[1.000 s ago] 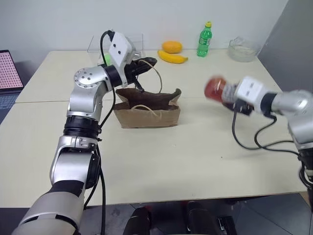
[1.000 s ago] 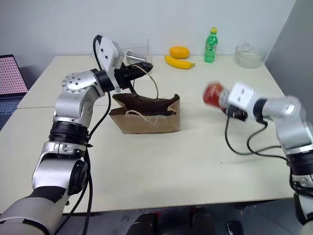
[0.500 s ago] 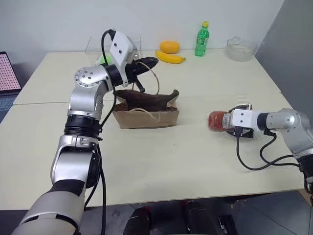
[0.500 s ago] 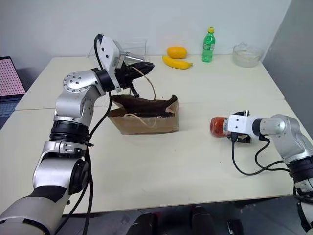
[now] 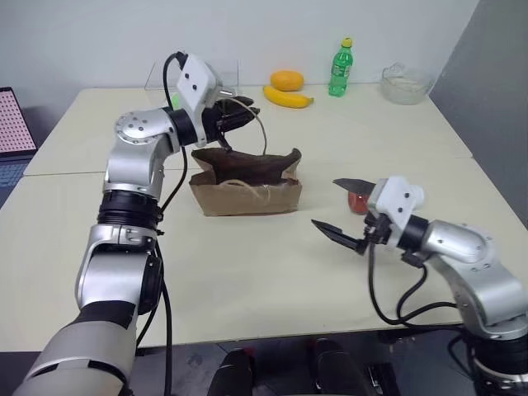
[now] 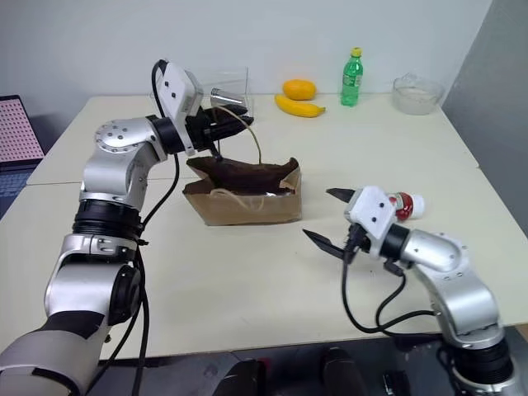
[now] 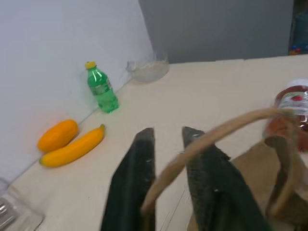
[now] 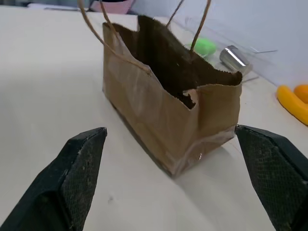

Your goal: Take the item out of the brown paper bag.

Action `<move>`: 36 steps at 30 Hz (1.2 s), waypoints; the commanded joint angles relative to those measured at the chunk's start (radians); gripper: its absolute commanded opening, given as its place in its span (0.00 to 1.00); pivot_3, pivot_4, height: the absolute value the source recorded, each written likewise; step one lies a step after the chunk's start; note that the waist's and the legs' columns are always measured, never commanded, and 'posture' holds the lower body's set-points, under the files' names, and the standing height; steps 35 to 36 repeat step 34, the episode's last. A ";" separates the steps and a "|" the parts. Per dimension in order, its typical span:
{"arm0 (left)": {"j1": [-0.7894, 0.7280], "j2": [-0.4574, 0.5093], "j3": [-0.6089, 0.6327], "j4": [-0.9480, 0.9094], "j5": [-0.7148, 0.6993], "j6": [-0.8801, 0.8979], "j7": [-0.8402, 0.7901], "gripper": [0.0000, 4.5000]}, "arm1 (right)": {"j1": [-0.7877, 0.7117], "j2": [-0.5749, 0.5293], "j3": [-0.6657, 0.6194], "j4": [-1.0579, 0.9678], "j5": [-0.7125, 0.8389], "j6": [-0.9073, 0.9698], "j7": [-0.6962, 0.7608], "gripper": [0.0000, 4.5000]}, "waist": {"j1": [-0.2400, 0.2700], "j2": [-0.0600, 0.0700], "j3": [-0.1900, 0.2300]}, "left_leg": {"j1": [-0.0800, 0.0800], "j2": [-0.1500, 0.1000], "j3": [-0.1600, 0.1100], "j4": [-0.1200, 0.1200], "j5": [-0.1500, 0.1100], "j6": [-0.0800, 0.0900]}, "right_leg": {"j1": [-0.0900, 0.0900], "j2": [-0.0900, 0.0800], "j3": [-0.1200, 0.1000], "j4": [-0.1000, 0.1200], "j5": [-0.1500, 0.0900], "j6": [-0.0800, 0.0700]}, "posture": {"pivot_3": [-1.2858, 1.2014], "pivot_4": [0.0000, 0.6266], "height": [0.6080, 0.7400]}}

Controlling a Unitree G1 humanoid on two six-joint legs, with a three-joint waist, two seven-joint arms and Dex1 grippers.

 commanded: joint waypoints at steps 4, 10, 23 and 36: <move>0.005 0.078 0.025 -0.093 -0.030 0.053 -0.059 0.76 | -0.029 0.061 0.028 -0.022 -0.001 -0.011 -0.087 1.00 | -0.001 0.000 0.000 | 0.000 0.000 -0.001 0.000 0.000 0.000 | 0.000 0.000 -0.001 0.001 0.000 0.000 | 0.52 0.24 1.00; 0.137 0.157 0.112 -0.293 -0.099 0.174 -0.026 0.82 | -0.040 0.070 0.030 -0.002 0.013 -0.044 -0.086 1.00 | -0.007 0.000 0.000 | 0.001 0.002 -0.001 -0.001 0.000 0.000 | 0.000 0.001 0.000 0.002 0.000 0.000 | 0.52 0.24 1.00; 0.829 -0.146 0.271 -1.085 -0.040 0.315 0.619 0.82 | 0.125 0.155 -0.024 0.018 0.003 -0.272 -0.148 1.00 | 0.021 0.000 -0.003 | 0.003 0.002 0.002 0.000 -0.001 0.001 | 0.002 -0.001 0.002 0.000 0.000 0.000 | 0.52 0.24 1.00; 1.169 -0.321 0.114 -1.136 0.085 0.077 0.728 0.82 | 0.148 0.186 -0.012 0.069 -0.030 -0.379 -0.192 1.00 | 0.038 0.000 -0.004 | 0.015 0.004 0.005 -0.002 -0.001 0.002 | 0.015 0.002 0.002 -0.006 0.002 -0.002 | 0.52 0.24 1.00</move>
